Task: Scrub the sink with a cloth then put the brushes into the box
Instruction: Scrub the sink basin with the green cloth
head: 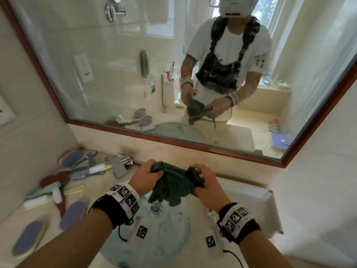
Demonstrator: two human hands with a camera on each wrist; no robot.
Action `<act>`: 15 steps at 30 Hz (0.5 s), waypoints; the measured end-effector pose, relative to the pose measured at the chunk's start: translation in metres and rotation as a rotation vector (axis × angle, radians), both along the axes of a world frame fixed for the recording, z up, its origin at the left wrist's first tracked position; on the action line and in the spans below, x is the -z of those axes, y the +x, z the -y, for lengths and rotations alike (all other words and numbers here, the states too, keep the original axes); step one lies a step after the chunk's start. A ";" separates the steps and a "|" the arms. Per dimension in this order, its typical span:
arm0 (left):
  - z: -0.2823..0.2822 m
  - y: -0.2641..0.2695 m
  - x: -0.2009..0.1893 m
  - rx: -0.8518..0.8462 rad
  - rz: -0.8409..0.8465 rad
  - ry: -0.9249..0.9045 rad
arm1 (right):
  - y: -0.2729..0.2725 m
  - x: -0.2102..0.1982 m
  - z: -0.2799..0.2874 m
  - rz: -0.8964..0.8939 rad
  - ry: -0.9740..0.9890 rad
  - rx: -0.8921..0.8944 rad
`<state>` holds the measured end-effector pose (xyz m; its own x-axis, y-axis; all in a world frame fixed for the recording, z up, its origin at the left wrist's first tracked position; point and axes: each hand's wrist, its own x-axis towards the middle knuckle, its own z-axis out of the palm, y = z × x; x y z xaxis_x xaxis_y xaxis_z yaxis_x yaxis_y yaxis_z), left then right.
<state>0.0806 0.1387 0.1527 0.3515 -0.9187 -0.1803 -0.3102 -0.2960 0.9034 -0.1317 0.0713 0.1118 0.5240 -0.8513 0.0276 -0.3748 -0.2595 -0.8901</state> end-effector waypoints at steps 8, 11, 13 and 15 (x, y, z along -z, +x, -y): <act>-0.007 0.053 0.004 -0.029 -0.477 -0.020 | 0.089 0.014 -0.033 -0.009 0.107 -0.090; -0.006 0.095 0.015 -0.091 -0.601 -0.002 | 0.122 0.019 -0.041 0.032 0.148 -0.022; -0.009 0.125 0.029 -0.116 -0.555 0.025 | 0.142 0.024 -0.047 0.068 0.215 0.045; -0.013 0.150 0.042 -0.079 -0.429 0.056 | 0.163 0.029 -0.051 0.096 0.213 0.083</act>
